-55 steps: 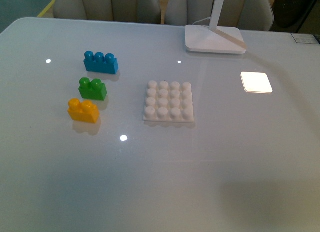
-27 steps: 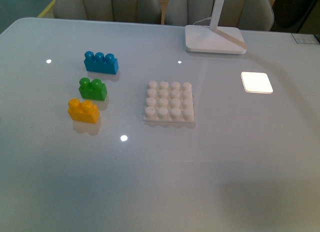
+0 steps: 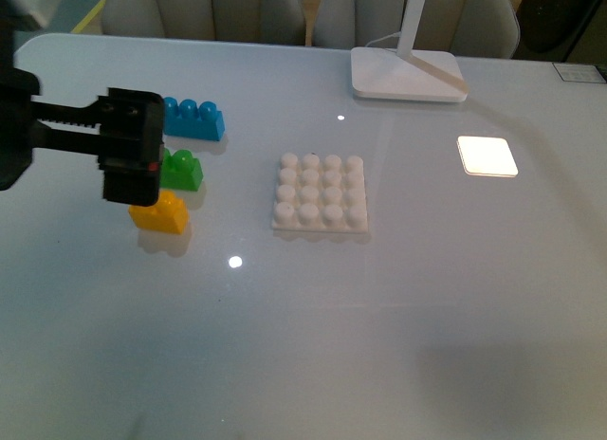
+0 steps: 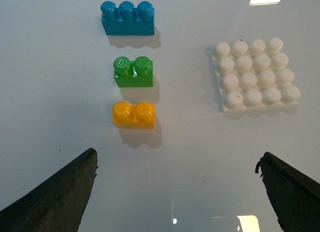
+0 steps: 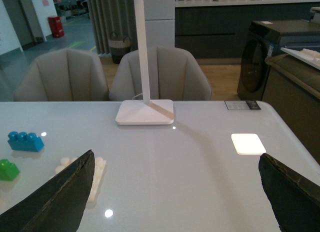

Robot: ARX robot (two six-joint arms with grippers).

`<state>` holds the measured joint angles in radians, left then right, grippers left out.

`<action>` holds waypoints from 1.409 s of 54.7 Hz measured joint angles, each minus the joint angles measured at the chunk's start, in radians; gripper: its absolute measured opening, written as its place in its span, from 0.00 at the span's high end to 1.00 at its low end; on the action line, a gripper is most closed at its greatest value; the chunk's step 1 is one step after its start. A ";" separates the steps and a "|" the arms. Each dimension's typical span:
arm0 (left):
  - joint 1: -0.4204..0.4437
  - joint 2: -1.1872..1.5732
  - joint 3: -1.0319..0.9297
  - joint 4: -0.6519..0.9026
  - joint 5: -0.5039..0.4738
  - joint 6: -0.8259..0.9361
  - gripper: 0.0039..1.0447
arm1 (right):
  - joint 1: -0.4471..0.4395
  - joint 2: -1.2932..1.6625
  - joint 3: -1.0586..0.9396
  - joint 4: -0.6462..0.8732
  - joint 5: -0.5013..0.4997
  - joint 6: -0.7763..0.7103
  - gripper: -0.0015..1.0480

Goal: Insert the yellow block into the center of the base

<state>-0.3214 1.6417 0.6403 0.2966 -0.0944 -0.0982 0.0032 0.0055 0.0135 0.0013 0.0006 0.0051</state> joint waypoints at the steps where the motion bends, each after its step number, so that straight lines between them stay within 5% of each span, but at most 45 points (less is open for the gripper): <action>1: 0.002 0.027 0.015 0.006 -0.002 0.001 0.07 | 0.000 0.000 0.000 0.000 0.000 0.000 0.08; 33: 0.109 0.472 0.224 0.129 -0.010 0.159 0.07 | 0.000 0.000 0.000 0.000 0.000 0.000 0.08; 77: 0.109 0.639 0.402 0.045 0.008 0.113 0.07 | 0.000 0.000 0.000 0.000 0.000 0.000 0.08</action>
<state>-0.2127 2.2803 1.0428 0.3420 -0.0864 0.0143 0.0032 0.0055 0.0135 0.0013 0.0006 0.0051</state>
